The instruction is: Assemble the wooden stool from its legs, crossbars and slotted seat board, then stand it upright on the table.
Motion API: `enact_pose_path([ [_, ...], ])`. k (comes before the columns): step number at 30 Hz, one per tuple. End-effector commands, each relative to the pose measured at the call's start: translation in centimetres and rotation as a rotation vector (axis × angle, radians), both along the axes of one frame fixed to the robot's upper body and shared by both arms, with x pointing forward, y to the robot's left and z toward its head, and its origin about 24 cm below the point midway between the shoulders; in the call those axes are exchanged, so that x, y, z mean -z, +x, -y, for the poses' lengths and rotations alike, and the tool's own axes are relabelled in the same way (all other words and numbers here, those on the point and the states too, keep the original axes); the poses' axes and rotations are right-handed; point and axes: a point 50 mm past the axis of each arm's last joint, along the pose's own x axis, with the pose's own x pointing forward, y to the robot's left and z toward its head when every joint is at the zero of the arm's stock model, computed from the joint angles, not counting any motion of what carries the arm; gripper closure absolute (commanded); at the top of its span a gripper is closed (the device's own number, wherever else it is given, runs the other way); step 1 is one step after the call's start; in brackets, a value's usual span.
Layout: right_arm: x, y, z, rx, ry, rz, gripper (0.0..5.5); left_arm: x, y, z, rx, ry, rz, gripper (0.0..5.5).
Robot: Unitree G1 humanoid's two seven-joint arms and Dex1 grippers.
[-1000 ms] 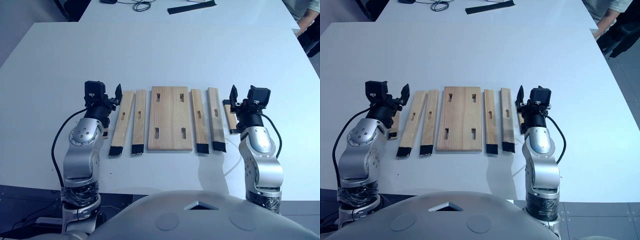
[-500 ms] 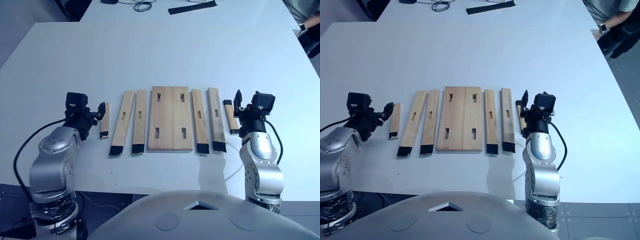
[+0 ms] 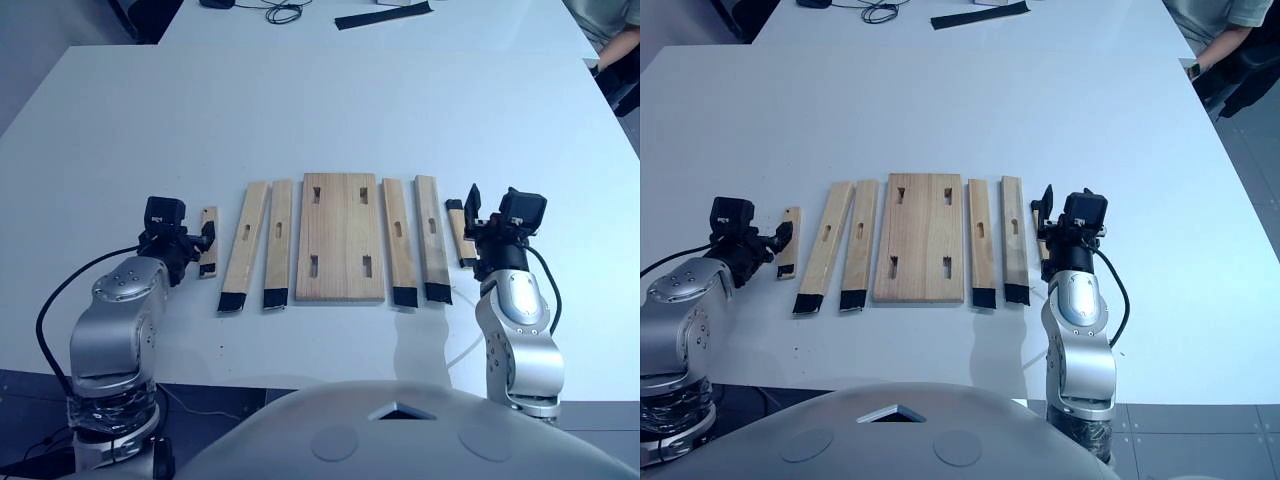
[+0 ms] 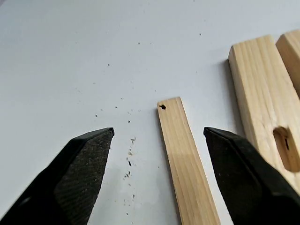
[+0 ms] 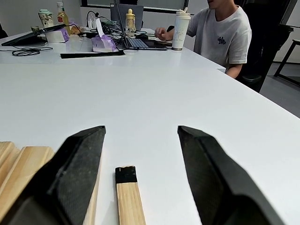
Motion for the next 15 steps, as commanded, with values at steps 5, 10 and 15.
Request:
enact_pose_path([
  [5, -0.1, -0.3, 0.3, 0.001, -0.012, -0.011, 2.64, 1.4, -1.1, 0.1, 0.023, 0.051, -0.078, 1.93],
  [10, -0.1, -0.5, 0.3, -0.002, -0.012, -0.02, 2.64, 1.9, -1.5, -0.1, 0.006, 0.059, -0.1, 1.93],
  [15, -0.1, -0.4, 0.5, -0.003, -0.016, -0.022, 2.64, 3.1, -1.9, 0.2, -0.006, 0.023, -0.156, 1.93],
])
